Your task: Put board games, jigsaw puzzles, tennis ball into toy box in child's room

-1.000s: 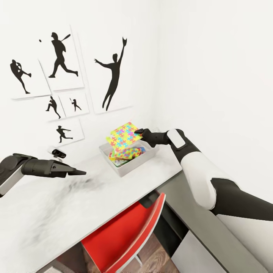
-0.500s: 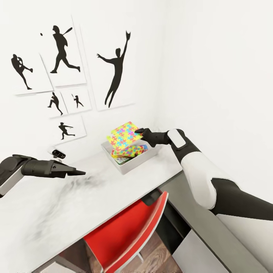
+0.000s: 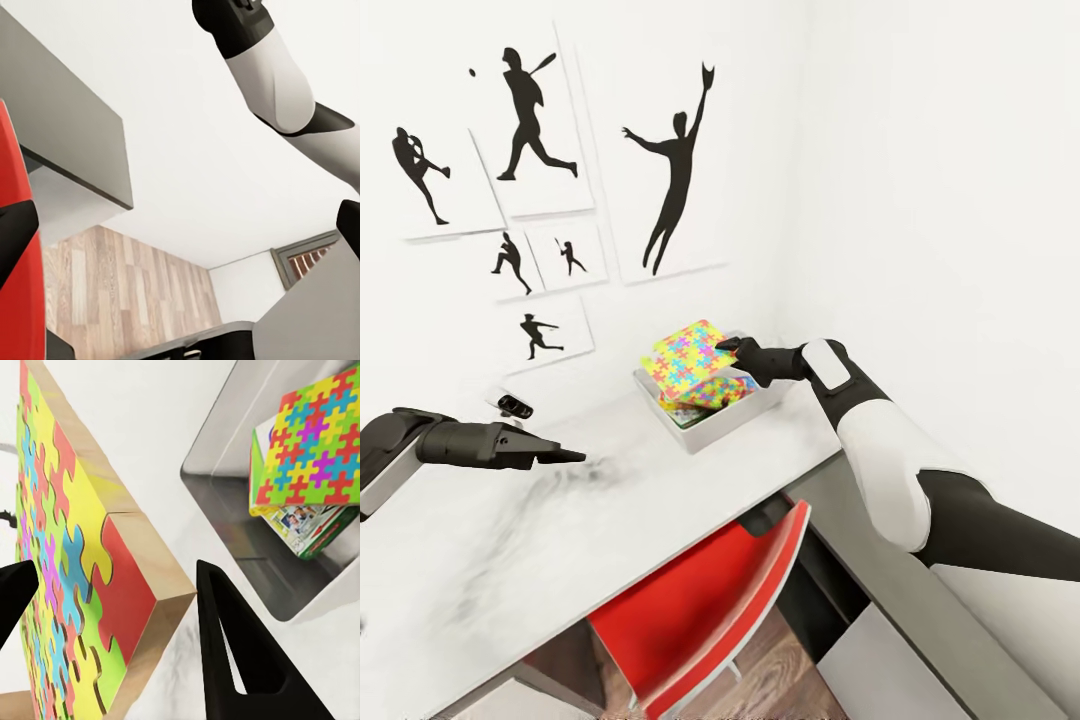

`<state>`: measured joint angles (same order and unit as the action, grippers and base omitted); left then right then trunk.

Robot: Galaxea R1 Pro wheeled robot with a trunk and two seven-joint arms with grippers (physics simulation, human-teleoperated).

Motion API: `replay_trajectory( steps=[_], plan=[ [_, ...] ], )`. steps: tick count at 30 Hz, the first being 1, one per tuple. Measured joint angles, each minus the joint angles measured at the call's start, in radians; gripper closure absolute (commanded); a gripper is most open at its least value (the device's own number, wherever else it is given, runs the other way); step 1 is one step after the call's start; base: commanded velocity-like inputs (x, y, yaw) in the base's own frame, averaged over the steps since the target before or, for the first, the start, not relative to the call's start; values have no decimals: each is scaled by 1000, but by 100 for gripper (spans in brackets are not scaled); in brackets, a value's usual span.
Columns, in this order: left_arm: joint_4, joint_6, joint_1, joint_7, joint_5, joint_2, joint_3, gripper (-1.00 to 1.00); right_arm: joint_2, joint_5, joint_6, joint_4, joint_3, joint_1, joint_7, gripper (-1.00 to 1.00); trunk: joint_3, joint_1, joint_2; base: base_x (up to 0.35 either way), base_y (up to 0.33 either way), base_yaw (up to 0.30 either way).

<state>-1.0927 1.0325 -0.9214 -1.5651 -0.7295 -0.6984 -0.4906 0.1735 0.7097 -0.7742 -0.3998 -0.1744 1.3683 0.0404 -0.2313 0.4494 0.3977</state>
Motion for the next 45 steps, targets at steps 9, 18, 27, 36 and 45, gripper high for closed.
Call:
replay_trajectory(
  steps=[9, 18, 27, 36, 45],
  plan=[
    [0, 0, 0, 0, 0, 0, -1, -100, 0, -1, 21, -2, -11, 2, -2, 100, -15, 0, 0, 0, 0, 67],
    [0, -1, 0, 0, 0, -1, -2, -100, -34, -5, 57, -3, -16, 4, -13, 100, -29, 0, 0, 0, 0, 55],
    [0, -3, 0, 0, 1, 0, -2, -100, -71, -9, 63, -3, -21, 8, -42, 100, -44, 0, 0, 0, 0, 4],
    [0, -3, 0, 0, 2, 0, -1, -100, -74, -11, 63, -36, -23, 10, -68, 100, -59, 0, 0, 0, 0, 0],
    [0, -2, 0, 0, 2, 0, -1, -100, -73, -11, 63, -46, -23, 10, -69, 100, -74, 0, 0, 0, 0, 0]
  ],
)
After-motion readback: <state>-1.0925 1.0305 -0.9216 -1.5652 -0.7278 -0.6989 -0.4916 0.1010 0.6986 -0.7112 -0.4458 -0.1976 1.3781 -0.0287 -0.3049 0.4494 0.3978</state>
